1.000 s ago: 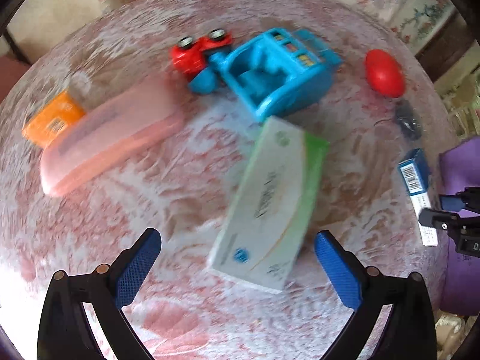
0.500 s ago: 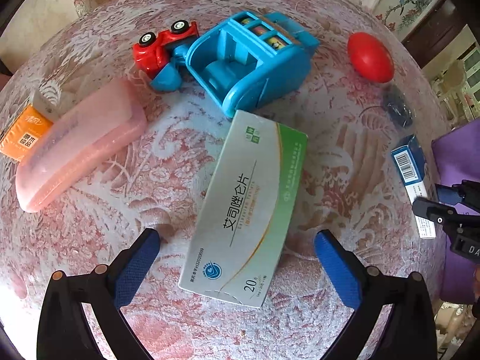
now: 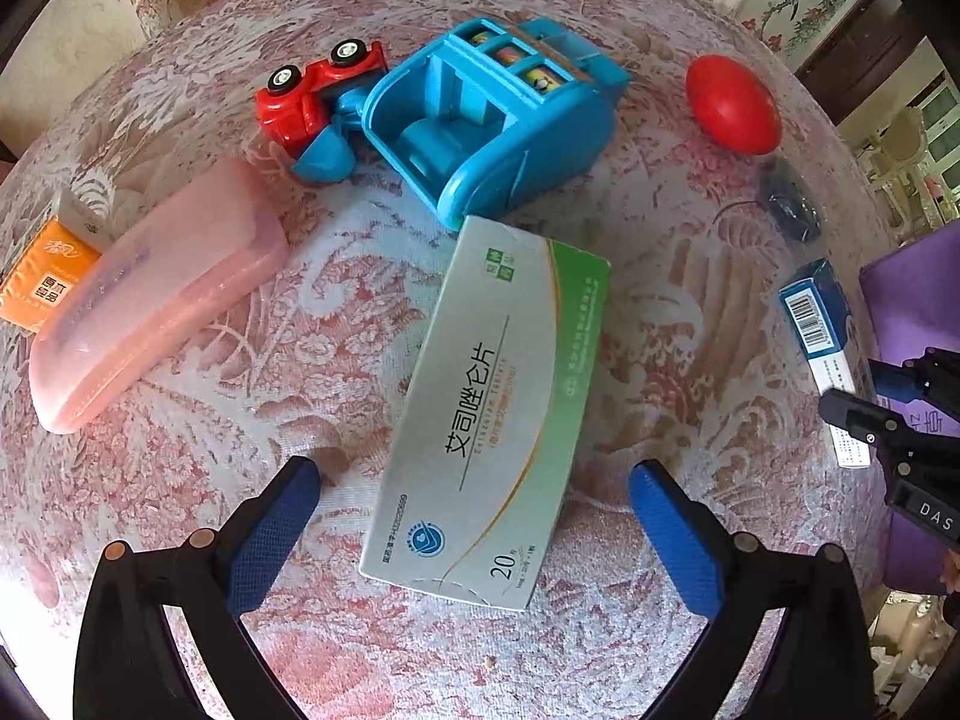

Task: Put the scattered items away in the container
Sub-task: 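Grasp the blue-and-white ointment box with the right tool while the left tool approaches the green box, then grasp the green-and-white tablet box with the left tool while the right tool holds the blue box, then carry the green box and blue box with both tools over the purple box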

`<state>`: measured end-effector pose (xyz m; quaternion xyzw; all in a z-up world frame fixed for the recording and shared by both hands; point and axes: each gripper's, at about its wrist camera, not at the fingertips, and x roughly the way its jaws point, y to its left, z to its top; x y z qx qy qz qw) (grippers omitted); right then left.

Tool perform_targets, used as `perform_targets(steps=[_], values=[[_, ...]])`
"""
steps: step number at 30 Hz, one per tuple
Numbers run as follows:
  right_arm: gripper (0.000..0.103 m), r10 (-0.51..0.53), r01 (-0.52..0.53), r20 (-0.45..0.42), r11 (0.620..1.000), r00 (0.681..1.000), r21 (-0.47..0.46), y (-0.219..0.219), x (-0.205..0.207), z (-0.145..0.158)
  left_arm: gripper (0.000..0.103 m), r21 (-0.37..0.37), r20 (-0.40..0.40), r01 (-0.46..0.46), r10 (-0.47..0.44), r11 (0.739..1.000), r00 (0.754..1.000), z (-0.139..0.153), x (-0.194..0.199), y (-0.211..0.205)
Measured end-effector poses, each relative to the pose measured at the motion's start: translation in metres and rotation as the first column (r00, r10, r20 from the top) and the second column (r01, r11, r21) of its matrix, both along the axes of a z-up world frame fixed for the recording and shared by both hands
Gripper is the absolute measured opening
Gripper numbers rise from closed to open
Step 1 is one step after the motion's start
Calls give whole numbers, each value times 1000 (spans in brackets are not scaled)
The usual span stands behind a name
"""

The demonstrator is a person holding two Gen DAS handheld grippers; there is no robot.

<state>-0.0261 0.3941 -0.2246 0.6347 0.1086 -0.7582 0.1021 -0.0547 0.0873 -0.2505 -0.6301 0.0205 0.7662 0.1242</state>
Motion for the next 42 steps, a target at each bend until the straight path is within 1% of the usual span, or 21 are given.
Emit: perform_targets(steps=[1, 2, 3, 6, 7, 9, 14, 17, 22, 25, 26, 27, 28, 29, 30, 31, 33, 36, 40, 41, 42], values=[[36, -2, 2, -2, 1000, 1000, 1, 3, 1, 0, 97, 4, -4, 1, -1, 1000, 1000, 2, 2, 0], [36, -6, 6, -4, 1000, 1000, 3, 5, 2, 0, 84, 18, -11, 6, -6, 1000, 1000, 5, 5, 1], [36, -11, 11, -7, 1000, 1000, 3, 8, 4, 0, 67, 25, -19, 14, -14, 1000, 1000, 9, 8, 3], [36, -23, 23, -15, 1000, 1000, -2, 17, 7, -1, 53, -3, -44, 26, -26, 1000, 999, 18, 16, 7], [36, -23, 23, -15, 1000, 1000, -3, 20, 8, -1, 51, -7, -46, 23, -23, 1000, 999, 20, 17, 7], [36, -24, 24, -10, 1000, 1000, -8, 26, 9, -2, 51, 12, -40, 11, -11, 1000, 999, 21, 21, 2], [36, -27, 27, -4, 1000, 1000, -13, 42, 15, -5, 51, -1, -46, 34, -34, 999, 998, 24, 36, 2], [36, -38, 39, 6, 999, 999, -38, 52, 22, -2, 50, 23, -43, 17, -16, 1000, 999, 29, 48, -1], [36, -16, 16, 2, 997, 1000, -70, 63, 34, 5, 50, 50, -45, 9, -7, 999, 999, 39, 70, -4], [36, -1, 1, 1, 994, 1000, -105, 71, 42, 12, 50, 61, -50, 3, 0, 998, 999, 48, 85, -7], [36, 3, -3, 1, 993, 1000, -118, 74, 46, 14, 50, 65, -52, 0, 3, 998, 999, 53, 81, -11], [36, 7, -7, -1, 991, 1000, -130, 78, 49, 17, 51, 68, -53, -2, 5, 998, 999, 63, 55, -22], [36, 11, -11, -6, 990, 1000, -142, 81, 44, 22, 51, 72, -54, -3, 7, 997, 999, 69, 39, -34], [36, 15, -16, -12, 988, 1000, -155, 84, 33, 30, 51, 77, -58, -2, 7, 997, 998, 67, 46, -51], [36, 17, -20, -19, 986, 1000, -164, 87, 34, 33, 51, 83, -65, 0, 6, 997, 998, 67, 47, -57], [36, 18, -23, -30, 985, 999, -174, 86, 36, 40, 51, 90, -71, 1, 5, 996, 997, 69, 33, -41], [36, 13, -24, -58, 981, 998, -191, 56, 41, 62, 51, 103, -82, 5, 4, 995, 997, 73, 10, -14], [36, 4, -26, -100, 976, 995, -217, 13, 47, 94, 51, 130, -103, 12, 1, 991, 995, 81, 2, 3], [36, -8, -31, -155, 968, 988, -250, -46, 56, 138, 51, 157, -138, 47, -26, 986, 990, 110, 16, 14], [36, -14, -30, -167, 966, 986, -258, -56, 56, 144, 51, 161, -152, 65, -40, 985, 988, 118, 18, 22], [36, -24, -23, -176, 964, 984, -264, -59, 50, 140, 51, 164, -165, 82, -55, 983, 985, 125, 20, 30]])
